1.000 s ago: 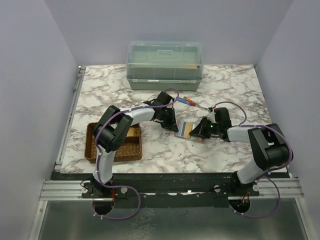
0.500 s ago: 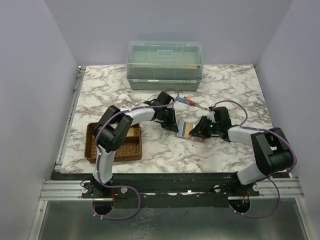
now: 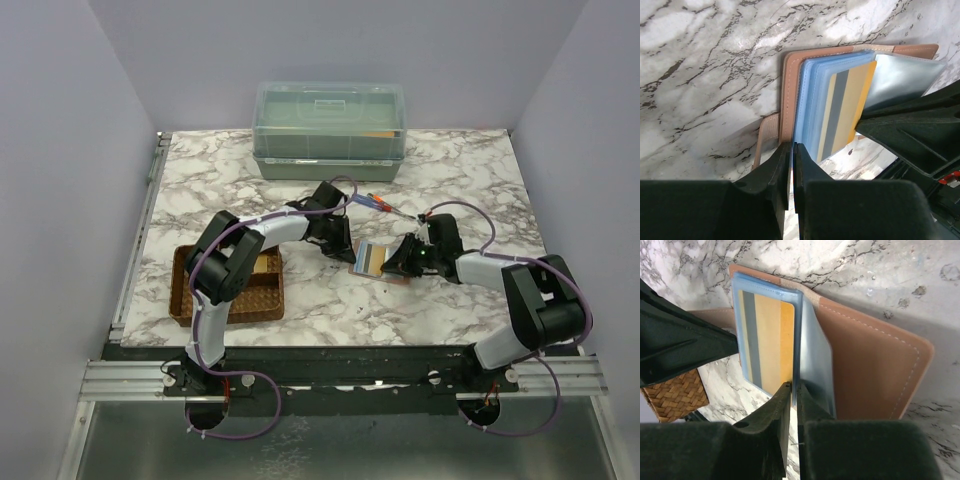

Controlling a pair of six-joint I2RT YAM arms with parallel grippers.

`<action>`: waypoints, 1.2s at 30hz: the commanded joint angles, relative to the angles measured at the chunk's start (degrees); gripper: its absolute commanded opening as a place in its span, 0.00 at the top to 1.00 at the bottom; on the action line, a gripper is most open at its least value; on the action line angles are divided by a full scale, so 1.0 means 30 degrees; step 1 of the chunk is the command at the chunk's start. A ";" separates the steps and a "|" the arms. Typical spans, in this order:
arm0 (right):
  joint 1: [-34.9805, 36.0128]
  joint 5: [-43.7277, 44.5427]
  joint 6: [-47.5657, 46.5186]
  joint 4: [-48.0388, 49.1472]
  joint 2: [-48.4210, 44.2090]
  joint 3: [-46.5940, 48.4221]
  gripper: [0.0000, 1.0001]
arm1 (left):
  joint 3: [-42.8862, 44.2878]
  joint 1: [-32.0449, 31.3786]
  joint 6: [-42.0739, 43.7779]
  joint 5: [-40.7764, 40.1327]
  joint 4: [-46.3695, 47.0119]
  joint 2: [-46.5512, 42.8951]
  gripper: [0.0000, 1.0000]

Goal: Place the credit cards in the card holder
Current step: Insert the credit card into the card holder, then turn over the card slot in the card holder.

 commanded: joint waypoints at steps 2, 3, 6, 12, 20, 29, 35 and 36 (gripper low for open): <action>0.0423 -0.1134 0.0484 0.1565 0.0978 0.0275 0.89 | 0.0474 -0.0387 0.0024 0.0468 -0.0109 0.0222 0.88; 0.0485 -0.1245 0.0589 0.1681 0.1123 0.0361 0.89 | 0.0466 -0.0421 0.0009 0.0485 -0.0109 0.0283 0.88; 0.0594 -0.1301 0.0712 0.2013 0.1120 0.0370 0.90 | 0.0461 -0.0467 0.0020 0.0415 -0.0123 0.0233 0.89; 0.0595 0.0324 0.0044 0.0171 -0.0011 0.0252 0.89 | 0.0401 -0.0366 0.0365 -0.0266 -0.0164 -0.0529 0.89; 0.0595 0.0173 -0.0080 0.0257 0.0275 0.0168 0.88 | 0.0280 0.0132 0.0840 -0.0875 -0.0345 -0.1818 0.82; 0.0595 0.0653 -0.0121 0.0310 0.1009 0.0168 1.00 | 0.0155 -0.0063 0.1131 0.1149 0.0856 -0.1857 0.66; 0.0593 0.0826 0.0101 0.0619 0.1608 -0.0005 1.00 | 0.0222 -0.0368 0.1082 0.1499 0.1028 -0.1319 0.64; 0.0595 0.0769 0.0123 0.0735 0.1627 -0.0055 1.00 | 0.0248 -0.0444 0.1119 0.1497 0.1007 -0.1213 0.63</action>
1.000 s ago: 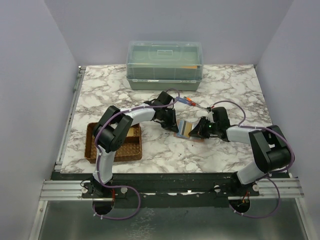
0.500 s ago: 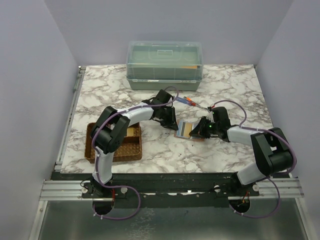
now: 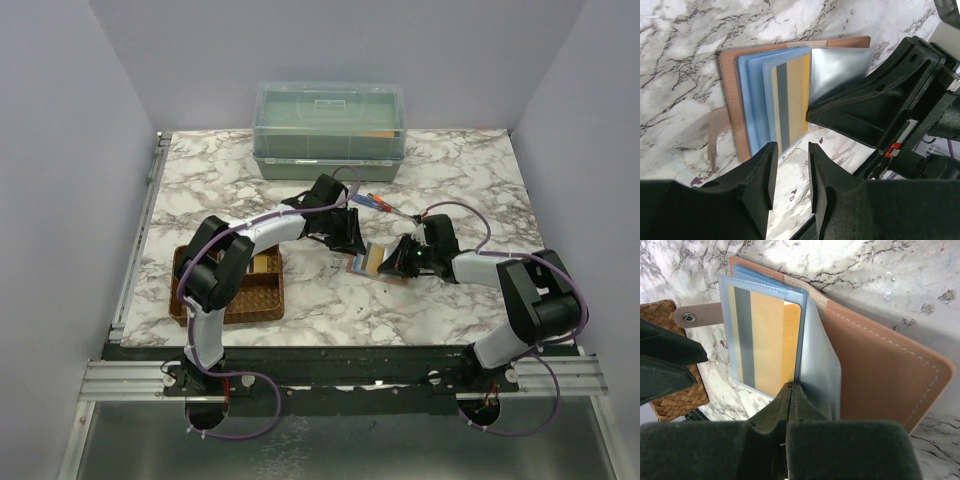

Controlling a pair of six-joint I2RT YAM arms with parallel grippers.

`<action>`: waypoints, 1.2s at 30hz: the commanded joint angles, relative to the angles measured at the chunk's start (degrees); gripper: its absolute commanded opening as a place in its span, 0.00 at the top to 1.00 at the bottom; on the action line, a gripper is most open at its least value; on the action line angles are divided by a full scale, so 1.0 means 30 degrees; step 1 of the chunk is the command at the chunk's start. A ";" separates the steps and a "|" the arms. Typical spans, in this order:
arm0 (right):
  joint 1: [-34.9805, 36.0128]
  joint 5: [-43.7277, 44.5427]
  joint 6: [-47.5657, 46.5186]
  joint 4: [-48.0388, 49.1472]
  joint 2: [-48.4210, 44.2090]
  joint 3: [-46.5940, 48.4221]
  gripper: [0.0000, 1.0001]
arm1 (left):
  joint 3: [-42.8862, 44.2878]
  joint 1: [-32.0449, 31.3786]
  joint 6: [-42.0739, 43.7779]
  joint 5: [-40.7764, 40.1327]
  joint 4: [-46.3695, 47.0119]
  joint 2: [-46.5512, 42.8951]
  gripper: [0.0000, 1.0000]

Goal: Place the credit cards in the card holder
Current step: Turn over the card slot in the card holder.

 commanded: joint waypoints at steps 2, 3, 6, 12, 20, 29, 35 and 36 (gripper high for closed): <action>0.0127 0.0770 -0.0002 0.0006 0.0733 -0.0115 1.00 | 0.0233 -0.0371 0.0242 0.0617 0.0423 0.0527 0.63; 0.0121 0.0779 -0.0026 0.0005 0.0740 -0.0087 1.00 | 0.0187 -0.0396 0.0168 0.0434 0.0441 0.0538 0.62; 0.0121 0.0791 -0.0084 -0.0090 0.0637 -0.0100 1.00 | 0.0059 -0.0388 0.0025 0.0053 0.0417 0.0637 0.58; 0.0105 0.0812 -0.0120 -0.0070 0.0642 -0.0137 1.00 | 0.0143 -0.0428 -0.0176 0.0131 0.0429 0.1136 0.55; 0.0126 0.0683 -0.0088 0.0048 0.0586 -0.0196 1.00 | 0.0274 -0.0586 -0.0108 0.0481 0.0444 0.1392 0.55; 0.0114 0.1223 -0.0044 -0.0921 -0.0485 -0.0155 0.99 | 0.0119 -0.1150 0.0404 0.0662 0.1164 0.0517 0.64; 0.0129 0.3118 -0.0194 -0.3985 -0.2560 0.0403 0.90 | -0.0019 -0.1329 -0.0091 0.2387 0.2752 0.0465 0.63; 0.0129 0.3563 -0.0164 -0.4712 -0.3092 0.0491 0.89 | -0.0097 -0.1398 -0.0251 0.2607 0.3014 0.0525 0.63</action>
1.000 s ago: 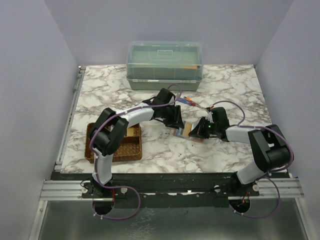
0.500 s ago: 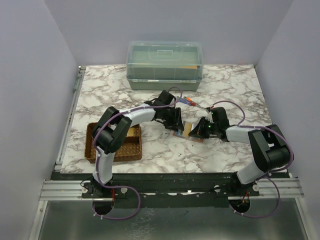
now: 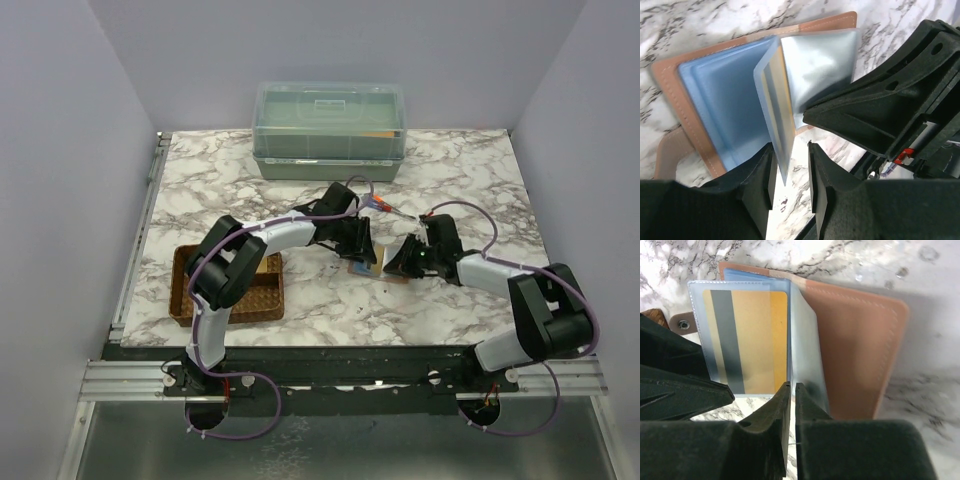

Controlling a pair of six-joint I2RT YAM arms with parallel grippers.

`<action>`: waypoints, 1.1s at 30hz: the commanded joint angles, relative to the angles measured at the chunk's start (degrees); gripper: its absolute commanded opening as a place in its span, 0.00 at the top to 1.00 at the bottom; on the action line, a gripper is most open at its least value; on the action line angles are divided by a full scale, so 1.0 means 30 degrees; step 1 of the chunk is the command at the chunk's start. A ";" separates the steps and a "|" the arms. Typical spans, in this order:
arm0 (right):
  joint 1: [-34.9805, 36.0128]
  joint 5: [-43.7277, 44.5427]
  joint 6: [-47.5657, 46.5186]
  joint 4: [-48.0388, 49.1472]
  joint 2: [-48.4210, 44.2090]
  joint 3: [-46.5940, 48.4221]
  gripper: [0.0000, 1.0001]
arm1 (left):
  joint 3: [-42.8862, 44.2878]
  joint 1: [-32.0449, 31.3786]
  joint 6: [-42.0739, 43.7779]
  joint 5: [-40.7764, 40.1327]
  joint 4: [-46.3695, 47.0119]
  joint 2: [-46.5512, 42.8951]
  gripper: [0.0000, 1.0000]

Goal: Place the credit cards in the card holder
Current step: Turn over the card slot in the card holder.

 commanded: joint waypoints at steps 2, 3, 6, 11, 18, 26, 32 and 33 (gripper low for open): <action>0.0068 0.3167 -0.0162 -0.4370 -0.3009 0.0562 0.86 | -0.0110 -0.0409 -0.0352 0.1866 0.2029 -0.0567 0.62; 0.0096 0.3566 -0.0134 -0.5011 -0.3680 0.0662 0.85 | -0.0101 -0.0515 -0.0368 0.1947 0.2210 -0.0514 0.61; 0.0055 0.5117 -0.0138 -0.6903 -0.5366 0.1076 0.82 | 0.0009 -0.0822 -0.0765 0.2354 0.2907 -0.0163 0.59; 0.0055 0.7181 -0.0321 -0.9258 -0.7852 0.1888 0.78 | -0.0515 -0.1219 -0.2397 0.3171 0.5195 0.0644 0.55; 0.0070 0.7528 -0.0620 -0.9771 -0.8413 0.2493 0.76 | -0.0012 -0.2319 -0.0256 0.2670 0.3728 -0.0900 0.51; 0.0061 0.5391 -0.1944 -0.9644 -0.9405 0.1957 0.71 | -0.1128 -0.0894 0.3679 -0.1195 -0.0786 -0.6777 0.35; 0.0070 0.4511 -0.3051 -0.9338 -0.9783 0.1671 0.67 | -0.1487 -0.0693 0.5194 -0.6736 -0.6029 -1.1457 0.21; 0.0070 0.4229 -0.3150 -0.9060 -0.9863 0.1562 0.67 | -0.1566 -0.0579 0.5207 -0.7884 -0.7012 -1.2213 0.19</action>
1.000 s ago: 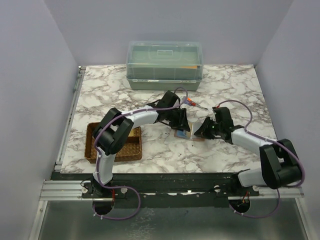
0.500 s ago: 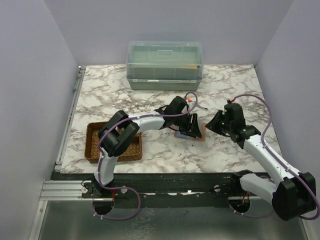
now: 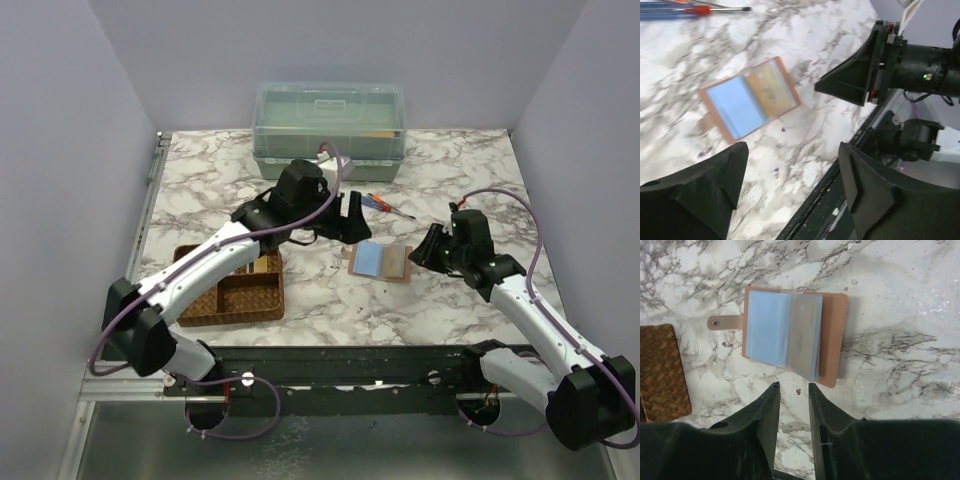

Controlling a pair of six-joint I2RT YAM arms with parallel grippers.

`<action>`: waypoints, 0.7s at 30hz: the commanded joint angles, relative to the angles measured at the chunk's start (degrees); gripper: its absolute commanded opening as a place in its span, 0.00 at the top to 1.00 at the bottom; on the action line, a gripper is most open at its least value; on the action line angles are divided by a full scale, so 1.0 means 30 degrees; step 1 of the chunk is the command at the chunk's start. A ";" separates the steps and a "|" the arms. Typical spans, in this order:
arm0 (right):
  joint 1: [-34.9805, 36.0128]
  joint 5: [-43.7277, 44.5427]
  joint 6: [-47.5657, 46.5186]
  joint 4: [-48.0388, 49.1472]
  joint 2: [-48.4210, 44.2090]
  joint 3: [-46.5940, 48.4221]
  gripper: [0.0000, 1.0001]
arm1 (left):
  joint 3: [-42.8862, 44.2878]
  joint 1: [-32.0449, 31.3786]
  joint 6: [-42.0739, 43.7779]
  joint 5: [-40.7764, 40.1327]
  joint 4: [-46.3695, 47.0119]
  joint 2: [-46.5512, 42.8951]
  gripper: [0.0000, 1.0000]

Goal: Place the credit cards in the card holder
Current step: Turn over the card slot in the card holder, then pick up the credit card from the storage box.

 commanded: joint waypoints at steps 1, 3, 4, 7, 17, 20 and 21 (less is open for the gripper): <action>0.0070 -0.1421 -0.1126 0.0428 -0.0482 -0.0510 0.67 | -0.0775 0.0080 0.1456 -0.6852 -0.6079 -0.3175 0.19; 0.0068 -0.1644 -0.1307 0.0786 -0.0531 -0.0706 0.66 | -0.0886 0.0425 0.1163 -0.9600 -0.8073 -0.4340 0.18; 0.0070 -0.1718 -0.1384 0.0943 -0.0551 -0.0812 0.66 | -0.0972 0.0609 0.0998 -1.0778 -0.8945 -0.4818 0.17; 0.0051 -0.2048 -0.1537 0.1180 -0.0593 -0.1072 0.66 | -0.1358 0.1665 0.0499 -1.3615 -1.1225 -0.5801 0.15; 0.0067 -0.2766 -0.1768 0.1551 -0.1213 -0.1394 0.64 | -0.2674 0.5469 0.0062 -1.8753 -1.3608 -0.4016 0.16; 0.0050 -0.2913 -0.1831 0.1608 -0.1354 -0.1451 0.64 | -0.2839 0.5787 0.0116 -1.8592 -1.3132 -0.3201 0.22; 0.0064 -0.2851 -0.1834 0.1610 -0.1416 -0.1455 0.64 | -0.2897 0.5820 0.0171 -1.8468 -1.2866 -0.2921 0.24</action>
